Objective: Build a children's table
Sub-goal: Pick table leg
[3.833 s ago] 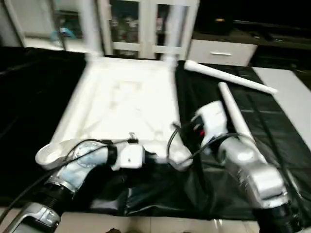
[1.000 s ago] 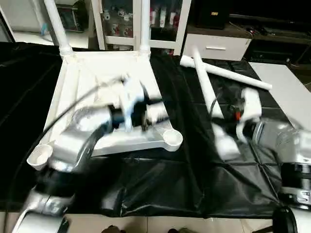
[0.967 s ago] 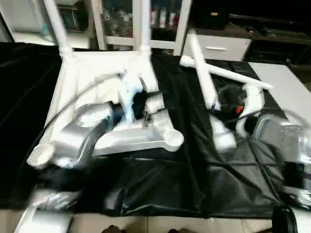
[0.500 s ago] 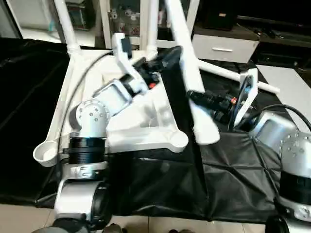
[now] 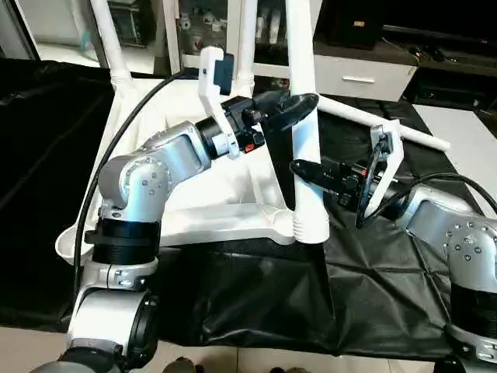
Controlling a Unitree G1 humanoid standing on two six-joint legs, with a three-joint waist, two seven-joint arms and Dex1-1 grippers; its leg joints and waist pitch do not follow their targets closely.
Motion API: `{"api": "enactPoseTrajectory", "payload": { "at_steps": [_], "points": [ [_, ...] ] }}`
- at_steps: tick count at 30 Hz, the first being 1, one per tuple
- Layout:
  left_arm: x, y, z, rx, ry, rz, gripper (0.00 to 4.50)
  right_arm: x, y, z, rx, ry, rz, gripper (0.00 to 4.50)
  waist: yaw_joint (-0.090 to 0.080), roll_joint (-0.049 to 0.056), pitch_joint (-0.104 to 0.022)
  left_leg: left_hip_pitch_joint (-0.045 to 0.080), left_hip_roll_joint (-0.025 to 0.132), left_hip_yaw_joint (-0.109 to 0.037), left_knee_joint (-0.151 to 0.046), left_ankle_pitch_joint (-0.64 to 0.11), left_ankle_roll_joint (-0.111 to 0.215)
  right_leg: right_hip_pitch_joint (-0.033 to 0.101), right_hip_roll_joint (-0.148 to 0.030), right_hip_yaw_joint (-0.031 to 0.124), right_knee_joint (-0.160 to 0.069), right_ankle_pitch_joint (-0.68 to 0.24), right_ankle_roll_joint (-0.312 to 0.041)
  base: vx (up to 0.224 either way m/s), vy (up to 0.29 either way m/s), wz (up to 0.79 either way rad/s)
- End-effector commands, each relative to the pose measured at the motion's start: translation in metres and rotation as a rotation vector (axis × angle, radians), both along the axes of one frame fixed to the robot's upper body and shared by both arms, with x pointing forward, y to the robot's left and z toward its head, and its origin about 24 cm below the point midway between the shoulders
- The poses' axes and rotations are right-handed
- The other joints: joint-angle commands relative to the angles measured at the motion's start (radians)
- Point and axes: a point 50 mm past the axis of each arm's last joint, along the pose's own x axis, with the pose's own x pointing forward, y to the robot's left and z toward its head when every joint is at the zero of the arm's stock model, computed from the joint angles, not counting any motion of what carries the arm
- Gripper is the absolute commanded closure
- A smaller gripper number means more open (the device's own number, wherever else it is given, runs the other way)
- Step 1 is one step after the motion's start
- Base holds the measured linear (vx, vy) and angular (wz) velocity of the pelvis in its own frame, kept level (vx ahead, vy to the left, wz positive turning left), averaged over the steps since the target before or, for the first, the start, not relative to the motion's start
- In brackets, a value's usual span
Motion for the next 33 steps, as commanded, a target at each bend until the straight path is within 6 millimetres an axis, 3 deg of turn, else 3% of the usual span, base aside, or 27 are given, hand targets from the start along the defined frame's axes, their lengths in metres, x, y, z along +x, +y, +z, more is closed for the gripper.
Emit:
{"api": "enactPoseTrajectory", "payload": {
  "at_steps": [1,10,17,23,33],
  "points": [
    [-0.001,-0.006,-0.011,0.057,0.037,-0.017,0.60,-0.004,0.007,0.012,-0.003,-0.066,0.058,2.68,0.004,-0.005,-0.079,0.016,0.070,-0.036,-0.071,-0.132,-0.001,0.059,-0.075,0.061,-0.073,-0.314,-0.117,0.000,0.000,0.00],
    [-0.001,-0.002,-0.017,0.072,0.064,-0.027,0.60,-0.009,0.010,0.012,-0.040,-0.077,0.096,2.69,0.003,-0.004,-0.077,0.015,0.070,-0.035,-0.071,-0.145,0.000,0.058,-0.076,0.061,-0.076,-0.326,-0.130,0.000,0.000,0.00],
    [-0.005,-0.001,-0.006,-0.067,0.104,-0.094,1.38,-0.007,0.010,0.011,-0.055,-0.086,0.081,2.69,0.004,-0.003,-0.078,0.014,0.069,-0.035,-0.069,-0.141,0.002,0.060,-0.077,0.060,-0.072,-0.302,-0.153,0.000,0.000,0.00],
    [-0.007,-0.002,-0.010,-0.046,0.119,-0.118,1.83,-0.006,0.010,0.010,-0.065,-0.092,0.076,2.69,0.004,-0.004,-0.079,0.014,0.069,-0.035,-0.069,-0.138,0.005,0.061,-0.076,0.061,-0.073,-0.311,-0.138,0.000,0.000,0.00],
    [-0.007,-0.002,-0.012,-0.030,0.133,-0.117,2.58,-0.004,0.010,0.010,-0.071,-0.100,0.073,2.69,0.005,-0.004,-0.081,0.014,0.069,-0.035,-0.068,-0.129,0.006,0.062,-0.076,0.061,-0.071,-0.298,-0.141,0.000,0.000,0.00]
  ]
}}
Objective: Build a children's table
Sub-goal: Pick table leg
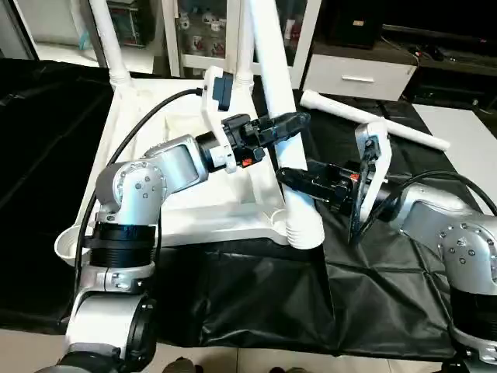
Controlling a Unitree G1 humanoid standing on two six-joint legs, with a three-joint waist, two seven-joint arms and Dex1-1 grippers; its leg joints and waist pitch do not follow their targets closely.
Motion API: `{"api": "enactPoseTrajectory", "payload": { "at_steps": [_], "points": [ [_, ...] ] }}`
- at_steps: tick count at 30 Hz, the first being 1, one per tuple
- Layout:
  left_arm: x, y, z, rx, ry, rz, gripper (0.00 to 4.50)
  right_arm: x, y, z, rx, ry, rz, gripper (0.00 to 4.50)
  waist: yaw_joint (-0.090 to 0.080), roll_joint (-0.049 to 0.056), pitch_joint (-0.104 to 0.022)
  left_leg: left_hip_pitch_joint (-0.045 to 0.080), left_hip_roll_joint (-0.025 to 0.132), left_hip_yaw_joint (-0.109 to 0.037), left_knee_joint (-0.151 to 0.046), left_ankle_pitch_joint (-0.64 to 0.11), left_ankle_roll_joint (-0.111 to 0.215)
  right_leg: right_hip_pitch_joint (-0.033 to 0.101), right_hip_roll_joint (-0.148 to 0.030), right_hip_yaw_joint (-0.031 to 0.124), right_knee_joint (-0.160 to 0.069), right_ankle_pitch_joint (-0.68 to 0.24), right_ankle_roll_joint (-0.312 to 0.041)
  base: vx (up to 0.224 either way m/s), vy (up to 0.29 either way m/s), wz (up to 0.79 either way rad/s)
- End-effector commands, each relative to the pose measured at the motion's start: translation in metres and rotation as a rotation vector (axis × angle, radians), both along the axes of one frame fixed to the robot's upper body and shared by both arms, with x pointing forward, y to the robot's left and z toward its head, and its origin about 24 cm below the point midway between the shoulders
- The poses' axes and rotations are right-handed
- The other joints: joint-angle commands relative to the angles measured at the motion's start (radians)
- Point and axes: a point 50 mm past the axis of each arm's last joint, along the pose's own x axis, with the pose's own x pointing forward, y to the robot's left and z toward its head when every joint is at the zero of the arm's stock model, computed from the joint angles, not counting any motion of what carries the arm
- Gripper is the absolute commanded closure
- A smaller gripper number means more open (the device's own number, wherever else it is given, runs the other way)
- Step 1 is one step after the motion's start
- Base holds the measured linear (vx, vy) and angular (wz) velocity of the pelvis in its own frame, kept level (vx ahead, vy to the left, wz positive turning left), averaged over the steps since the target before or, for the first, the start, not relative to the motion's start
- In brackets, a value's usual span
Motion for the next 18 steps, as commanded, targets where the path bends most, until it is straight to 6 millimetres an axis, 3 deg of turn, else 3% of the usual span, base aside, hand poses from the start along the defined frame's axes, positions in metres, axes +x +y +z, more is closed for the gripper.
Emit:
{"api": "enactPoseTrajectory", "payload": {
  "at_steps": [1,6,9,18],
  "points": [
    [-0.003,-0.006,0.003,0.011,-0.018,-0.033,2.60,0.002,-0.004,0.003,-0.010,-0.026,-0.028,2.69,0.005,-0.004,-0.080,0.015,0.069,-0.035,-0.068,-0.129,0.006,0.062,-0.075,0.061,-0.071,-0.298,-0.141,0.000,0.000,0.00],
    [0.000,-0.005,0.006,-0.015,-0.033,-0.007,2.66,0.003,-0.004,0.004,-0.020,-0.041,-0.033,2.69,0.006,-0.003,-0.083,0.015,0.070,-0.034,-0.067,-0.125,0.006,0.063,-0.076,0.061,-0.069,-0.278,-0.151,0.000,0.000,0.00],
    [0.003,-0.003,0.009,-0.009,-0.063,0.027,2.66,0.006,-0.004,0.003,-0.041,-0.053,-0.065,2.00,0.005,-0.003,-0.083,0.015,0.069,-0.034,-0.067,-0.122,0.007,0.062,-0.075,0.061,-0.069,-0.275,-0.149,0.000,0.000,0.00],
    [0.001,-0.004,0.016,0.108,-0.192,-0.004,2.66,0.011,-0.006,-0.007,-0.248,-0.005,-0.117,1.36,0.003,-0.004,-0.083,0.017,0.069,-0.034,-0.067,-0.116,0.000,0.063,-0.076,0.063,-0.067,-0.280,-0.138,0.000,0.000,0.00]
  ]
}}
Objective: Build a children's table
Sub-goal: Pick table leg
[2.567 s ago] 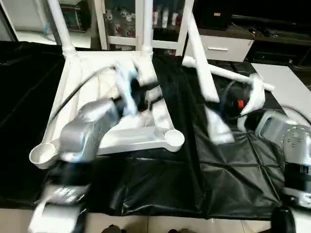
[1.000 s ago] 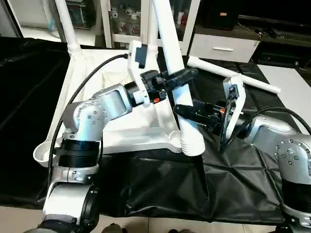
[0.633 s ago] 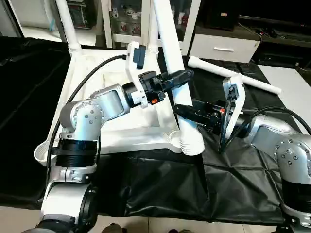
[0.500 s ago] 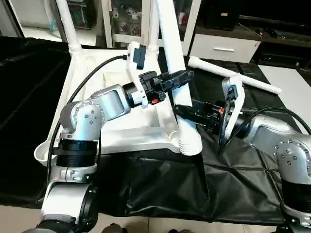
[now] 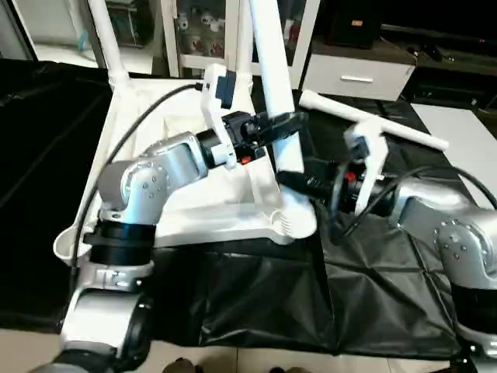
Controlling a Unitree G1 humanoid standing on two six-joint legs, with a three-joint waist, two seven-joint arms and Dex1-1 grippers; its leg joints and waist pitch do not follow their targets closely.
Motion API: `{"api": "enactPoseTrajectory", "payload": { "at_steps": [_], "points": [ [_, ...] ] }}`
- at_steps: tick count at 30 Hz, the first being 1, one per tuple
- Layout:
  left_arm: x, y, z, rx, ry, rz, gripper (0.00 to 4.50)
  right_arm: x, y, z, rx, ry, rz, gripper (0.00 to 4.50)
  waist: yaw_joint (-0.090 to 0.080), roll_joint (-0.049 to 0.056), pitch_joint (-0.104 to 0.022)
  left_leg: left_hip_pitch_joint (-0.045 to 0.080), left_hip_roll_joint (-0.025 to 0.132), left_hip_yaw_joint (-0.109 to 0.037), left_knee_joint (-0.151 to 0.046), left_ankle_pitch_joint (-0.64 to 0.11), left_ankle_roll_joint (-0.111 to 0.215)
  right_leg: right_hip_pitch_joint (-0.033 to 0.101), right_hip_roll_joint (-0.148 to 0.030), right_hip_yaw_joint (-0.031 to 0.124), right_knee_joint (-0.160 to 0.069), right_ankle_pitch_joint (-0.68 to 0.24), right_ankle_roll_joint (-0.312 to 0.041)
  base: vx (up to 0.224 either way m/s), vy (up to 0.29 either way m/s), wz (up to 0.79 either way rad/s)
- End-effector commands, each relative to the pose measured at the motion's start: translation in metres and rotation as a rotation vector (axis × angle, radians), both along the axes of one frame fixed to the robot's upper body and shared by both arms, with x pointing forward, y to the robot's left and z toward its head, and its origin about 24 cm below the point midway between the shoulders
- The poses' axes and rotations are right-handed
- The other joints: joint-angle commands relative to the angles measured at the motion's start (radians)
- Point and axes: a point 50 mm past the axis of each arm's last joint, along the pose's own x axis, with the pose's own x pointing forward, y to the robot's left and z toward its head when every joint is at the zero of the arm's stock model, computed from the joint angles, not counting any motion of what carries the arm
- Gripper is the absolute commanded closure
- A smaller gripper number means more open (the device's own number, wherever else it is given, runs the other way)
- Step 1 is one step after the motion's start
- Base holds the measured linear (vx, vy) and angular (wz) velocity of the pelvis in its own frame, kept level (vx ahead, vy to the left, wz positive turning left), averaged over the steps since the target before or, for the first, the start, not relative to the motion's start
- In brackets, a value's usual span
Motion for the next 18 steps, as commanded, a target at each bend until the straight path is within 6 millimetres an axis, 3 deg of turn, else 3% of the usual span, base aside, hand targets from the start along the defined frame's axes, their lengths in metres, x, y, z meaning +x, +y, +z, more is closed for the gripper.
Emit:
{"api": "enactPoseTrajectory", "payload": {
  "at_steps": [1,18],
  "points": [
    [-0.006,-0.009,0.015,0.027,-0.088,-0.068,2.66,0.003,-0.006,-0.006,-0.072,0.032,-0.056,1.30,0.004,-0.004,-0.084,0.017,0.069,-0.033,-0.067,-0.114,0.001,0.062,-0.073,0.063,-0.066,-0.276,-0.138,0.000,0.000,0.00],
    [-0.010,-0.014,0.015,0.073,-0.140,-0.168,2.66,-0.004,0.000,-0.023,-0.191,0.158,0.014,1.27,0.006,-0.004,-0.085,0.017,0.071,-0.034,-0.065,-0.117,-0.005,0.066,-0.077,0.064,-0.060,-0.254,-0.166,0.000,0.000,0.00]
  ]
}}
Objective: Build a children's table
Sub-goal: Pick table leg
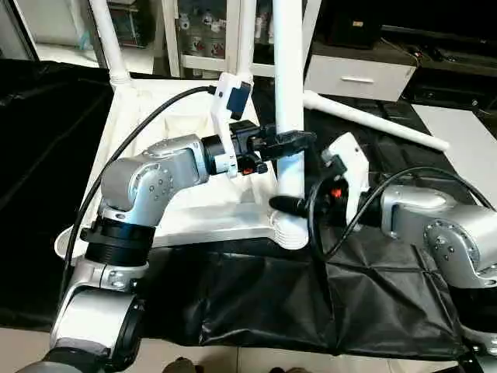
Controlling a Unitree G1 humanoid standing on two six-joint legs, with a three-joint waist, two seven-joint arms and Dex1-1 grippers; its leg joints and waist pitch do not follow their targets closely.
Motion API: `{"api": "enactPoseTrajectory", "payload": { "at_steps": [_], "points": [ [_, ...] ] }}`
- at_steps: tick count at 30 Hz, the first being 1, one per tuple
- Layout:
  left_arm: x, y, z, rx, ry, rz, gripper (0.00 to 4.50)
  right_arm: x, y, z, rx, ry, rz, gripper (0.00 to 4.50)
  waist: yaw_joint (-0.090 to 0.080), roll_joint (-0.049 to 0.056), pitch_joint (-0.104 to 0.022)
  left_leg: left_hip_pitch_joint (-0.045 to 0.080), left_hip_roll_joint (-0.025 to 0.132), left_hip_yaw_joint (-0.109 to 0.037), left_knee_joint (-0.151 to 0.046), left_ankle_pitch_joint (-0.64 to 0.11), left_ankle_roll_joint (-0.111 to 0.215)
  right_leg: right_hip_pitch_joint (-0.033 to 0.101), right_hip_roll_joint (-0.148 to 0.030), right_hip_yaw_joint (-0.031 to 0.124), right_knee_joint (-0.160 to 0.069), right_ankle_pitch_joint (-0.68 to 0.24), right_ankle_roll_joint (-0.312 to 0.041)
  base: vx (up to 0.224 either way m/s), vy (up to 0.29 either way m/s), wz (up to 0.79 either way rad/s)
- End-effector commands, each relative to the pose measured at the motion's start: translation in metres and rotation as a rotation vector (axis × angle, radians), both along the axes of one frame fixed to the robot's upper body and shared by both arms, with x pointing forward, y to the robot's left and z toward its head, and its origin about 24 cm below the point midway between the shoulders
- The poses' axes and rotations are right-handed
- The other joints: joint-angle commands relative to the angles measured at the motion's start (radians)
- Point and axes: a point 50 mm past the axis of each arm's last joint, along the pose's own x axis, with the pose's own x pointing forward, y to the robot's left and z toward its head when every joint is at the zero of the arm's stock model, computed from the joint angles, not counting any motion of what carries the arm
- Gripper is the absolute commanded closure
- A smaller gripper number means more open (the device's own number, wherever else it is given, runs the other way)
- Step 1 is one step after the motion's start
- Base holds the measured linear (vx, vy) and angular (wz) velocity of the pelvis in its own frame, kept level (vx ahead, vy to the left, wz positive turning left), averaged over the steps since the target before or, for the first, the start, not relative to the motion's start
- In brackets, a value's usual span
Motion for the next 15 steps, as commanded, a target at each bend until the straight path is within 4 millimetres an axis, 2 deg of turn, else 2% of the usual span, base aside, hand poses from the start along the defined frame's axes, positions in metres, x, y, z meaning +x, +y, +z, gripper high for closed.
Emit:
{"api": "enactPoseTrajectory", "payload": {
  "at_steps": [1,4,5,9,10,12,15],
  "points": [
    [-0.0038,-0.0054,0.0172,-0.005,-0.083,-0.048,2.66,0.0015,-0.0065,-0.0045,-0.051,0.030,-0.034,1.27,0.005,-0.004,-0.084,0.016,0.070,-0.034,-0.066,-0.120,-0.007,0.065,-0.077,0.064,-0.063,-0.258,-0.164,0.000,0.000,0.00],
    [-0.0041,-0.0049,0.0158,0.004,-0.083,-0.055,2.66,0.0006,-0.0061,-0.0056,-0.056,0.043,-0.027,1.27,0.005,-0.006,-0.085,0.015,0.070,-0.033,-0.065,-0.125,-0.010,0.065,-0.077,0.064,-0.064,-0.271,-0.159,0.000,0.000,0.00],
    [-0.0044,-0.0049,0.0155,0.005,-0.082,-0.059,2.66,0.0004,-0.0059,-0.0060,-0.055,0.046,-0.026,1.54,0.005,-0.005,-0.083,0.016,0.070,-0.034,-0.066,-0.132,-0.013,0.064,-0.077,0.064,-0.066,-0.287,-0.154,0.000,0.000,0.00],
    [-0.0066,-0.0058,0.0148,0.012,-0.083,-0.078,2.66,-0.0008,-0.0047,-0.0072,-0.050,0.055,-0.017,1.73,0.005,-0.005,-0.085,0.017,0.071,-0.035,-0.066,-0.137,-0.019,0.064,-0.078,0.064,-0.066,-0.298,-0.145,0.000,0.000,0.00],
    [-0.0068,-0.0059,0.0146,0.013,-0.083,-0.080,2.67,-0.0009,-0.0046,-0.0073,-0.049,0.055,-0.016,1.97,0.006,-0.005,-0.086,0.017,0.071,-0.035,-0.065,-0.135,-0.020,0.065,-0.078,0.063,-0.066,-0.297,-0.146,0.000,0.000,0.00],
    [-0.0079,-0.0061,0.0133,0.020,-0.082,-0.089,2.67,-0.0007,-0.0036,-0.0071,-0.043,0.055,-0.019,2.03,0.007,-0.004,-0.088,0.016,0.072,-0.035,-0.065,-0.122,-0.019,0.066,-0.078,0.064,-0.061,-0.273,-0.151,0.000,0.000,0.00],
    [-0.0089,-0.0064,0.0118,0.026,-0.080,-0.100,2.67,-0.0010,-0.0027,-0.0067,-0.040,0.054,-0.017,2.38,0.009,-0.004,-0.089,0.017,0.071,-0.034,-0.064,-0.120,-0.019,0.065,-0.078,0.064,-0.060,-0.259,-0.160,0.000,0.000,0.00]
  ]
}}
